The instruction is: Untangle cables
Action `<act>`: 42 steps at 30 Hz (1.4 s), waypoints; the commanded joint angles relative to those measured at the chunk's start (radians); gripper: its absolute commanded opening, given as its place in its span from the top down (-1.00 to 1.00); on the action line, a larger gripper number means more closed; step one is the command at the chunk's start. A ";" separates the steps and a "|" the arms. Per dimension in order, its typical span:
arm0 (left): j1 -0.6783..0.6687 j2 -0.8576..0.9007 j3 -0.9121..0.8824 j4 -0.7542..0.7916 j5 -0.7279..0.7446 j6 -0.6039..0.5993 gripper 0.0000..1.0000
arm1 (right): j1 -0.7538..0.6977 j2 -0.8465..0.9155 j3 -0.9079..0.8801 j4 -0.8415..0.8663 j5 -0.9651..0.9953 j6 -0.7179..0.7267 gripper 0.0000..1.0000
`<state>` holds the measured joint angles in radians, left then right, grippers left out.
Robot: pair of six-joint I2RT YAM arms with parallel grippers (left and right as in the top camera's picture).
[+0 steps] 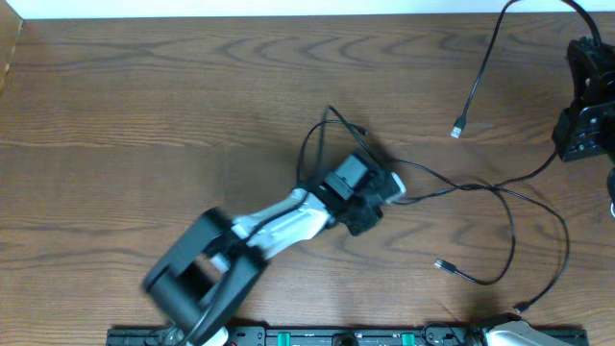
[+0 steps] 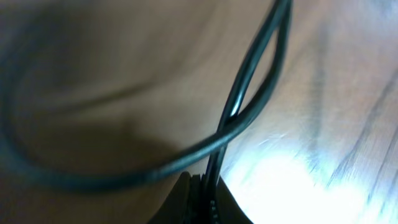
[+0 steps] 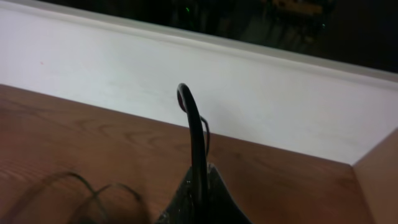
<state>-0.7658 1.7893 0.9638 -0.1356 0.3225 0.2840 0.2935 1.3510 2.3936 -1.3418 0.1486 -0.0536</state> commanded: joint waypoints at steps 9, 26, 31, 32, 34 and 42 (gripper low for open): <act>0.415 -0.804 0.005 -0.169 -0.133 -0.009 0.85 | -0.006 0.049 -0.002 -0.021 0.071 0.016 0.98; 0.781 -1.059 0.004 -0.370 -0.133 -0.010 0.85 | -0.258 0.171 -0.002 -0.003 0.683 0.238 0.97; 0.838 -1.061 0.005 -0.380 -0.134 -0.014 0.85 | -0.509 0.233 -0.007 -0.036 0.573 0.387 0.97; 0.851 -1.061 0.005 -0.379 -0.134 -0.022 0.85 | -0.561 0.250 -0.012 -0.042 0.525 0.403 0.98; 0.886 -1.061 0.005 -0.377 -0.138 -0.043 0.85 | -0.646 0.282 -0.026 -0.054 0.436 0.423 0.97; 1.054 -1.061 0.005 -0.364 -0.324 -0.274 0.85 | -0.924 0.415 -0.085 -0.066 0.058 0.446 0.97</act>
<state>0.2344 0.7349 0.9627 -0.5129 0.0883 0.1329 -0.5579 1.7367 2.3234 -1.4048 0.4088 0.3573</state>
